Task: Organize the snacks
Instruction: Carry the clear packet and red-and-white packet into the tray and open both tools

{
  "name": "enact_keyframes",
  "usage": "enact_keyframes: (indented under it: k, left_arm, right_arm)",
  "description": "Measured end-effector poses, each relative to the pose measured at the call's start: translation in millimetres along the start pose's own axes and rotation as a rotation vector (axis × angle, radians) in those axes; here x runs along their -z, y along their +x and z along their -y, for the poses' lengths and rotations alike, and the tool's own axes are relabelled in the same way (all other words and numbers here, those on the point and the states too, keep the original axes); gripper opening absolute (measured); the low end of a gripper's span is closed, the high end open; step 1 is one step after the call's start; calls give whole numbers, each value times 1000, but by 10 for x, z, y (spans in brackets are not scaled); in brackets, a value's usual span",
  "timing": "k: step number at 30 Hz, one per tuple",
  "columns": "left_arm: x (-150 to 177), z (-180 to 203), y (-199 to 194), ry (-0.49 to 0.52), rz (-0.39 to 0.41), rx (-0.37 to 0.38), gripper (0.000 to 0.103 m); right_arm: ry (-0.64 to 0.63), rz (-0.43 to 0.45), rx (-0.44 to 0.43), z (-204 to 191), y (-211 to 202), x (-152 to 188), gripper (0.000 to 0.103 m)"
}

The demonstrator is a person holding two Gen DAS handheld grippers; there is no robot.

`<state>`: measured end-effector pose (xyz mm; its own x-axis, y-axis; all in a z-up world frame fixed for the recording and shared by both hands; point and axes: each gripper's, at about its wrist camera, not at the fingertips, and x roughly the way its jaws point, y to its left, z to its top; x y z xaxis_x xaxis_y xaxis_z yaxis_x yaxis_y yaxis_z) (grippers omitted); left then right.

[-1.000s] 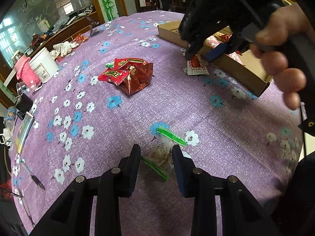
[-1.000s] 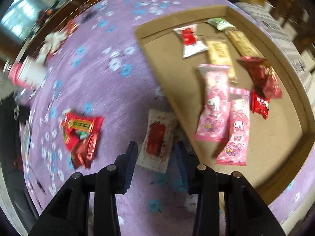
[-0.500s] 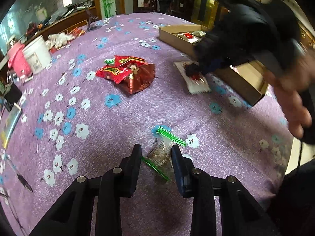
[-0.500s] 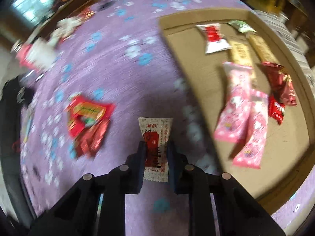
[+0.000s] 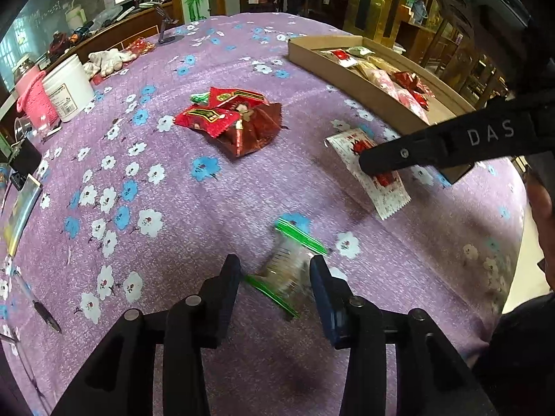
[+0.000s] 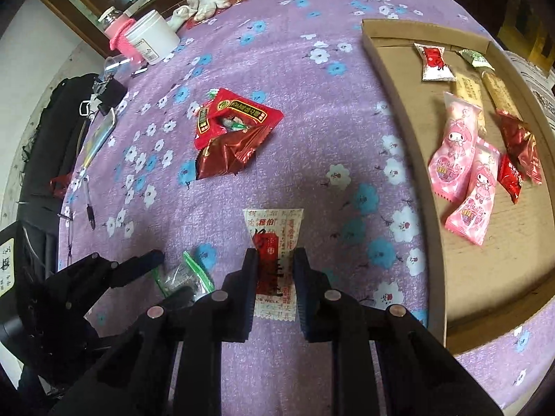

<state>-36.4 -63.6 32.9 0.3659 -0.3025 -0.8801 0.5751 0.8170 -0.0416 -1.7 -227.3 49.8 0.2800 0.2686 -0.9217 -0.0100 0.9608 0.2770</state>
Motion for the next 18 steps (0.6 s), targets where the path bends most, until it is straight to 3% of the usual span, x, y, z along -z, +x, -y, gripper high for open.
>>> enact_keyframes:
  k: [3, 4, 8, 10, 18]
  left_arm:
    - [23, 56, -13, 30, 4, -29, 51]
    - [34, 67, -1, 38, -3, -30, 43]
    - [83, 127, -5, 59, 11, -71, 36]
    - [65, 103, -27, 27, 25, -74, 27]
    - [-31, 27, -102, -99, 36, -42, 26]
  right_arm:
    - [-1, 8, -12, 15, -11, -5, 19]
    - [-1, 9, -17, 29, -17, -4, 19]
    - [-5, 12, -41, 68, -41, 25, 19]
    - [-3, 15, -51, 102, -58, 38, 19]
    - [-6, 42, -87, 195, -165, 68, 19]
